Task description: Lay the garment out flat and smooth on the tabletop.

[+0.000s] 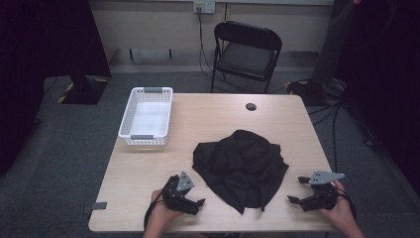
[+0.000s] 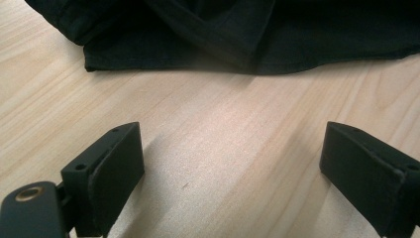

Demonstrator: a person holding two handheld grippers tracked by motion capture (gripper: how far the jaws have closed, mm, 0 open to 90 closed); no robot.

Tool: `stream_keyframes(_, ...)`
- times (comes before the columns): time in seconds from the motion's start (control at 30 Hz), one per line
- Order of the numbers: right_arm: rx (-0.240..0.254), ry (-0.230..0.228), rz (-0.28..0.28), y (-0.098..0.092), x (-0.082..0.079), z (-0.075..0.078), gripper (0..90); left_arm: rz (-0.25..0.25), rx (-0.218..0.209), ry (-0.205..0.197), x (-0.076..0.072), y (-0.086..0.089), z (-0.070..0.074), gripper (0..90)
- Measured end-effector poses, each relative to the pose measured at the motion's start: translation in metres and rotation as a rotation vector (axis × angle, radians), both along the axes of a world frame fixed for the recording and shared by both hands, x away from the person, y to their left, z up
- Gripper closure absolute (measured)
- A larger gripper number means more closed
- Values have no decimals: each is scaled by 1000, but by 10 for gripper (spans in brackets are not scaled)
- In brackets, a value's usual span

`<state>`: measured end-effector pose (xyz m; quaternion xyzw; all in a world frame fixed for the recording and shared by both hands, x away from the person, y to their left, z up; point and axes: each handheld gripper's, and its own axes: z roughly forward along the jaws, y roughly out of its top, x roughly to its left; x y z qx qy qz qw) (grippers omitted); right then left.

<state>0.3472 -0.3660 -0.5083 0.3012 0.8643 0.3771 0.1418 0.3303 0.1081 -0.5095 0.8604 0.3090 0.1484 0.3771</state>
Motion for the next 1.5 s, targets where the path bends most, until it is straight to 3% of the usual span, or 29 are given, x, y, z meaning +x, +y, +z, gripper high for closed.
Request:
stream_keyframes(0.33, 3, 1, -14, 1, 2, 0, 105, 28, -17, 17, 3, 0, 1, 100)
stream_keyframes(0.47, 6, 10, -18, 1, 4, 2, 126, 41, -64, 18, 7, -1, 8, 104)
stream_keyframes(0.57, 39, 22, -15, 1, 7, 6, 129, 43, -91, 0, 11, -4, 19, 106)
stream_keyframes(0.73, 94, -2, -9, 5, 12, 21, 164, 38, -125, -27, 19, -15, 34, 129)
stream_keyframes(1.0, 157, -48, 9, 16, 25, 44, 272, 24, -105, -49, 39, -35, 49, 186)
stream_keyframes(1.37, 247, -44, 14, 35, 44, 58, 359, 15, -107, -38, 57, -47, 54, 265)
stream_keyframes(1.5, 251, -88, 21, 40, 47, 71, 348, 13, -100, -40, 61, -50, 54, 270)
